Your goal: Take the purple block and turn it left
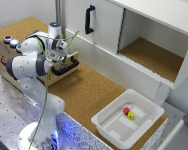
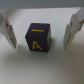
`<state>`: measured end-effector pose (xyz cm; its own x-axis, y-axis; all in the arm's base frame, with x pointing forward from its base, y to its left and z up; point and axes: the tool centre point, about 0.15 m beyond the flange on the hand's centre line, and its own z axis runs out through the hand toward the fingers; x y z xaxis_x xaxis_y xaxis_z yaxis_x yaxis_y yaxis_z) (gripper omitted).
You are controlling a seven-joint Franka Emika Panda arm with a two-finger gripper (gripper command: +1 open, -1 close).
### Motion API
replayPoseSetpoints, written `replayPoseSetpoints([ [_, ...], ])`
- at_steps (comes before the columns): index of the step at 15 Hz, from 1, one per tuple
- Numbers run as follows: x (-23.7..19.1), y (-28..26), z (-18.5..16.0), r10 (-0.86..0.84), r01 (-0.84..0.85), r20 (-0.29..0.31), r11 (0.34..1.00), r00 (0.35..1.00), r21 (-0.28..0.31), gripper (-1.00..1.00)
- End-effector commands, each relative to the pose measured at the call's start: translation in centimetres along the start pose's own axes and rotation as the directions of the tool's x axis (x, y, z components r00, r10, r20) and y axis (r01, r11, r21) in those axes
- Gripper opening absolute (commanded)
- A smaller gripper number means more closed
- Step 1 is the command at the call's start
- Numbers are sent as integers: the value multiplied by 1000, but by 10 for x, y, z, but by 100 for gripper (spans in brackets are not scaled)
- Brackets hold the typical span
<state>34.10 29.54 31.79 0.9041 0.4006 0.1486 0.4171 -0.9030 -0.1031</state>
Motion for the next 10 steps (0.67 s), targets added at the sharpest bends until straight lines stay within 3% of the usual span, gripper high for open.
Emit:
replayPoseSetpoints([
  [1,19,-6,1,-31,32,10,999,999,-38,-100],
  [10,15,0,-23,-77,78,9,993,997,-85,-100],
])
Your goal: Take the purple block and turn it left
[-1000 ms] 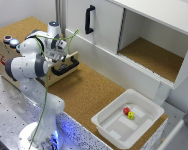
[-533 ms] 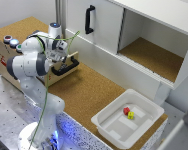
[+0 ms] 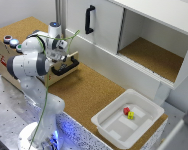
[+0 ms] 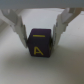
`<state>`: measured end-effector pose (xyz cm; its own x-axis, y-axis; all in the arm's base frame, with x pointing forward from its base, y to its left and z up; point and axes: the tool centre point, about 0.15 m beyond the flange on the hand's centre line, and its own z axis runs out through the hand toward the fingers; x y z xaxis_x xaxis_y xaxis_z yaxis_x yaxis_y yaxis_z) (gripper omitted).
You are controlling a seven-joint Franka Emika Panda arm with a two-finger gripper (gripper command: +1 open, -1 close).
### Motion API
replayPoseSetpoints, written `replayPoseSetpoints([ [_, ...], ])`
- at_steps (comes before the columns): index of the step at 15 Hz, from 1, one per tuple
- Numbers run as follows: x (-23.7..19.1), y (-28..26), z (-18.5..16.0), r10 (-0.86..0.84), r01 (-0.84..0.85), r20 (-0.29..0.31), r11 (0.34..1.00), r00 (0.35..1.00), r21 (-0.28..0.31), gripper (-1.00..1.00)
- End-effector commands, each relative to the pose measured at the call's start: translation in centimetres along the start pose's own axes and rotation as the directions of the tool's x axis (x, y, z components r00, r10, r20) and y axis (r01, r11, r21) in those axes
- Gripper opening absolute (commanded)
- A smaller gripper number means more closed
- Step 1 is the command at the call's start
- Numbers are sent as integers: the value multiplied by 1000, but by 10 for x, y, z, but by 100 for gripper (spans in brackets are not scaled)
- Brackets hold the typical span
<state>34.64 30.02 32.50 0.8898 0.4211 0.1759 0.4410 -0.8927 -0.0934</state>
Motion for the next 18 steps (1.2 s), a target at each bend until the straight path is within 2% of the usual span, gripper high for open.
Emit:
replayPoseSetpoints([
  [1,9,6,-28,-86,88,28,992,996,-86,-100],
  [2,13,9,-43,-156,158,23,983,987,-98,-100],
  [3,15,8,-53,-246,247,21,966,969,-84,-100],
  [5,19,9,-59,-421,422,42,906,906,-17,-100],
  [6,21,6,-56,-516,515,54,857,855,22,-100],
  [7,22,0,-52,-604,603,83,797,793,44,-100],
  [9,25,-9,-45,-735,731,95,678,672,76,-100],
  [10,26,-15,-39,-820,816,100,572,564,86,-100],
  [13,25,-18,-23,-934,928,111,352,339,125,-100],
  [16,29,-16,-11,-962,958,116,262,249,118,-100],
  [18,34,-13,-7,-952,949,115,296,284,105,-100],
])
